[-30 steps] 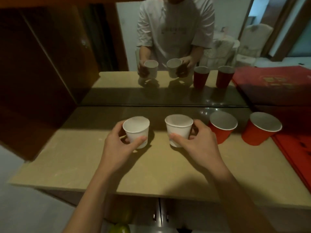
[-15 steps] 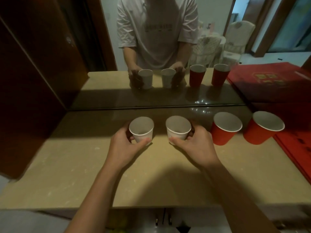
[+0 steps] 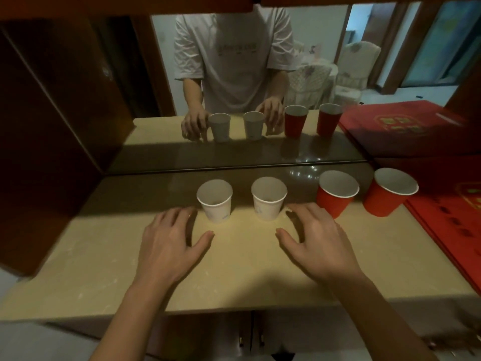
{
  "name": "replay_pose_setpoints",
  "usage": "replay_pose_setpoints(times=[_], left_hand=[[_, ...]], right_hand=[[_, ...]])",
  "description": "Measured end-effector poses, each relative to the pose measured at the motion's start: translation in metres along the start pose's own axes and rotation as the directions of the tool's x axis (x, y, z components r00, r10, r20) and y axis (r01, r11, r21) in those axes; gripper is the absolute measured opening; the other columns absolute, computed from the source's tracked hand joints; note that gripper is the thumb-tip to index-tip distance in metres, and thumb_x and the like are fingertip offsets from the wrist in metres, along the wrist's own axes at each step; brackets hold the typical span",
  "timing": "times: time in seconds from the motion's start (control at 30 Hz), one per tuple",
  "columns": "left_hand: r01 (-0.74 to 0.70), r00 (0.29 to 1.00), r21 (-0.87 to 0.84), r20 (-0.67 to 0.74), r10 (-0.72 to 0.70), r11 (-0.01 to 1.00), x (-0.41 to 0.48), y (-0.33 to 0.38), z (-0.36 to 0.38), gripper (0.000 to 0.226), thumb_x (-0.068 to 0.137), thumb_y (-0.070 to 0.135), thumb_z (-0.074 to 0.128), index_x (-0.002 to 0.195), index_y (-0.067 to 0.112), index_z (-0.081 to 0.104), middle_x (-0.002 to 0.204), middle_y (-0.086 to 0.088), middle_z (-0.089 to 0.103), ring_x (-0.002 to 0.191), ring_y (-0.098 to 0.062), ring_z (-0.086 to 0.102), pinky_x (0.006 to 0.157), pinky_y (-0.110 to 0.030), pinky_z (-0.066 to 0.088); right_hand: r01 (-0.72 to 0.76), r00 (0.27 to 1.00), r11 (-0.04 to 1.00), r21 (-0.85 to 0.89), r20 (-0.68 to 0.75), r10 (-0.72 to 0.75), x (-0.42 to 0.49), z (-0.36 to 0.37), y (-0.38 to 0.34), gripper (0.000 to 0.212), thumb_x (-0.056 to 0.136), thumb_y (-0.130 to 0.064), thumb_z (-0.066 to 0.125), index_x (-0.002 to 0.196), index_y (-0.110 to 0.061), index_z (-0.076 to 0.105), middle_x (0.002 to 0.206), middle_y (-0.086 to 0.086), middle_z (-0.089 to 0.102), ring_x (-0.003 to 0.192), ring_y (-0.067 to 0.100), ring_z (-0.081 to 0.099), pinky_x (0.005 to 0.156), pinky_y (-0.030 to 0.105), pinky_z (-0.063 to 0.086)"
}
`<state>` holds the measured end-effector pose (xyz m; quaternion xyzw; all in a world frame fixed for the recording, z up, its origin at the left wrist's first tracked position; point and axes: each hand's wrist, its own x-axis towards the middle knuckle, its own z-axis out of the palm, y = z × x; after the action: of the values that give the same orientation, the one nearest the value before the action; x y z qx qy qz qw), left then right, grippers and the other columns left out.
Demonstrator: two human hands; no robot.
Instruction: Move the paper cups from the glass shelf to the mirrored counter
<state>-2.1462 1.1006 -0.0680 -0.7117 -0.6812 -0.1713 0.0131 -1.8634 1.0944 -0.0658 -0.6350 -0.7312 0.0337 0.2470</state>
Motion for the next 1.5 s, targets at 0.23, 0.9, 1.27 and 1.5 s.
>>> replay_pose_setpoints(times=[0.23,0.9,1.27,1.5], left_hand=[[-0.105,0.994,0.012,-0.010,0.105,0.994,-0.034,0.024,-0.009,0.064,0.081,0.064,0.046,0.126,0.021,0.058,0.124,-0.002,0.061,0.112,-0.024,0.053,0.089,-0.042,0.046],[-0.722,0.662,-0.252,0.018,0.749,0.644,-0.079,0.177,0.011,0.059,0.084,0.059,0.048,0.129,0.022,0.057,0.126,0.000,0.059,0.116,-0.020,0.051,0.087,-0.039,0.045],[-0.866,0.385,-0.354,-0.020,0.923,0.354,-0.140,0.326,0.037,0.058,0.084,0.056,0.052,0.130,0.021,0.056,0.127,-0.001,0.058,0.117,-0.023,0.052,0.090,-0.042,0.045],[-0.903,0.282,-0.338,-0.001,0.959,0.265,-0.181,0.453,0.068,0.060,0.084,0.059,0.048,0.130,0.021,0.057,0.127,0.000,0.057,0.117,-0.023,0.051,0.087,-0.042,0.046]], right_hand=[[0.102,0.995,0.986,-0.131,0.005,-0.102,-0.021,-0.011,0.000,0.050,0.086,-0.058,0.048,0.123,-0.025,0.056,0.114,-0.006,0.058,0.105,0.012,0.047,0.084,0.031,0.044],[-0.565,0.824,0.748,-0.348,-0.289,0.487,-0.248,-0.114,0.033,0.052,0.083,-0.047,0.056,0.123,-0.014,0.062,0.114,0.009,0.061,0.110,0.030,0.055,0.085,0.046,0.048],[-0.829,0.557,0.450,-0.333,-0.414,0.719,-0.377,-0.161,0.086,0.058,0.085,-0.052,0.048,0.133,-0.021,0.053,0.123,0.003,0.058,0.117,0.022,0.049,0.093,0.040,0.042],[-0.865,0.502,0.421,-0.274,-0.477,0.722,-0.438,-0.194,0.174,0.053,0.084,-0.046,0.056,0.125,-0.013,0.061,0.114,0.009,0.065,0.106,0.027,0.058,0.083,0.039,0.048]])
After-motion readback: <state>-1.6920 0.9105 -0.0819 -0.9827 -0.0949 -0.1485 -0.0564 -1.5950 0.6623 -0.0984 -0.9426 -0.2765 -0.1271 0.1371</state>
